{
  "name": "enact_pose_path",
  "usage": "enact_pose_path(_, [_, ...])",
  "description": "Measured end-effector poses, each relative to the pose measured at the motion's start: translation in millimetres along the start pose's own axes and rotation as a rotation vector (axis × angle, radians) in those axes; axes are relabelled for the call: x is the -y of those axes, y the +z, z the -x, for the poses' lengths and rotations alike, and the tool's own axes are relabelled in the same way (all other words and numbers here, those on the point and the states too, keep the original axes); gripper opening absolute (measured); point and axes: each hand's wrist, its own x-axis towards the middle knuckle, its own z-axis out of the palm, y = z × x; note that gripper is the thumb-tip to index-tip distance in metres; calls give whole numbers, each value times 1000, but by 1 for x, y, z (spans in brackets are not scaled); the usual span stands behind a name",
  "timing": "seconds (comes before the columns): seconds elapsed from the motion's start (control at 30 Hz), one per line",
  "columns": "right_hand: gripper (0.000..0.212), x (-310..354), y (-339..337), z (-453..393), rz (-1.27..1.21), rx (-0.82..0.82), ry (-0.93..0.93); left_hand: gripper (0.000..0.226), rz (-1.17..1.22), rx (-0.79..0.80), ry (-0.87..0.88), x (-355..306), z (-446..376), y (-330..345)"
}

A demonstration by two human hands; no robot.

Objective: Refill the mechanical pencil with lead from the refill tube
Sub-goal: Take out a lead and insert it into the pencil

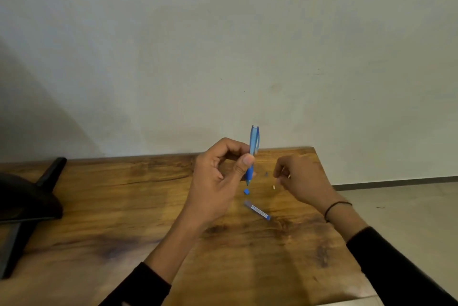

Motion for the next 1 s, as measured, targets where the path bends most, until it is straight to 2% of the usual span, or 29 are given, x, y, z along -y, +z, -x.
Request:
enact_pose_path(0.17, [23, 3, 30, 1, 171, -25, -52, 15, 36, 19, 0, 2, 1, 1])
enact_pose_path(0.3, [20, 5, 39, 4, 223, -29, -103, 7, 37, 22, 7, 3, 0, -1])
enact_pose_path(0.5, [25, 6, 47, 11, 290, -54, -127, 3, 43, 34, 6, 1, 1, -2])
enact_pose_path(0.57, [21, 10, 31, 9, 154, -55, -83, 7, 43, 32, 12, -1, 1, -1])
enact_pose_path(0.63, [14, 15, 0, 4, -160, -84, -69, 3, 16, 30, 28, -1, 1, -2])
enact_pose_path(0.73, [8, 32, -56, 8, -683, -190, -213, 4, -15, 22, 37, -1, 1, -2])
enact_pose_path(0.8, [2, 45, -88, 18, -903, -229, -349, 2, -24, 18, 33, -2, 1, -2])
enact_pose_path(0.87, [5, 56, -106, 29, -950, -220, -449, 3, -33, 21, 22, -1, 1, -1])
enact_pose_path(1.0, [19, 69, -117, 42, -791, -212, -508, 6, -41, 40, 30, -1, 3, 1])
